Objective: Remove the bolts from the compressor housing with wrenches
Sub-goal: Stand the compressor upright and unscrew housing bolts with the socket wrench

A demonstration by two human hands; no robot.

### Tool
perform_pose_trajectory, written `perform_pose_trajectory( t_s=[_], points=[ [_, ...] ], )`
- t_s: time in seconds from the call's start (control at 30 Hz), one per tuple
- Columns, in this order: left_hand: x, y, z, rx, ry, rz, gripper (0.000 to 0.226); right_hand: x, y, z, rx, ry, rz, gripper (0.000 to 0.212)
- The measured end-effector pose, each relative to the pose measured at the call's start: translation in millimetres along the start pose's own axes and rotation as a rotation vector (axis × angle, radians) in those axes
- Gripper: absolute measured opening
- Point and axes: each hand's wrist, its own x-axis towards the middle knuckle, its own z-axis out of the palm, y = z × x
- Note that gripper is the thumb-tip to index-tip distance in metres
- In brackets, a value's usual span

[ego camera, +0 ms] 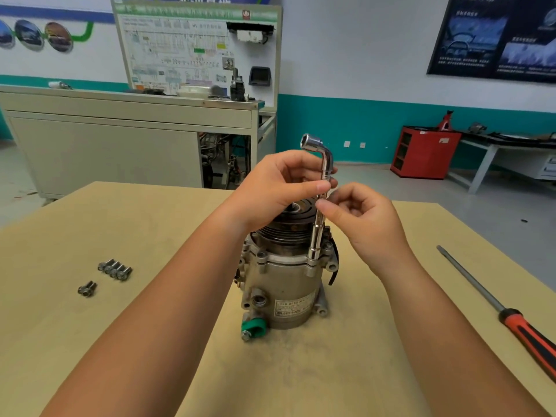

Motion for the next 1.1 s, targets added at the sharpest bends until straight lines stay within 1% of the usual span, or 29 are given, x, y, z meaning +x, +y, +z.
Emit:
perform_pose_trajectory(
  t_s=[0.07, 0.17, 0.3, 0.5, 0.6, 0.67, 0.77, 0.87, 0.93, 1.0, 1.1],
  points=[
    [1, -2, 1, 0.037, 0.016, 0.009, 0.020, 0, -2, -1, -0.067, -0.001, -0.045, 0.021],
    [2, -3, 1, 0.037, 0.021, 0.012, 0.023, 2, -13, -4, -0.158, -0.042, -0.064, 0.017],
    [2, -2, 2, 0.048, 0.014, 0.008, 0.025, 9, -27, -11, -0.309, -0.059, -0.019, 0.026],
    [1, 2, 5, 0.118, -0.030, 0.008, 0.018, 1, -22, -6, -0.356, -0.007, -0.005, 0.023],
    [0, 5, 6, 0.170, -0.070, 0.004, 0.016, -1, -16, 0, -0.300, 0.028, 0.001, 0.019],
    [-1, 8, 7, 0.182, -0.128, -0.021, 0.022, -1, -13, 1, -0.258, 0.027, -0.007, 0.021],
    [-1, 8, 6, 0.137, -0.158, -0.044, 0.028, -2, -15, -4, -0.195, -0.082, -0.019, 0.021],
    [-2, 7, 5, 0.098, -0.114, -0.022, 0.026, -2, -15, -9, -0.117, -0.222, 0.009, 0.023],
    [-3, 6, 6, 0.070, -0.090, -0.001, 0.024, -2, -14, -10, -0.067, -0.260, 0.050, 0.024],
    [-3, 4, 7, 0.052, -0.045, 0.018, 0.026, -2, -12, -10, -0.062, -0.228, 0.061, 0.022],
    [-2, 0, 7, 0.059, 0.036, 0.037, 0.026, -3, -9, -7, -0.063, -0.132, 0.043, 0.013]
  ],
)
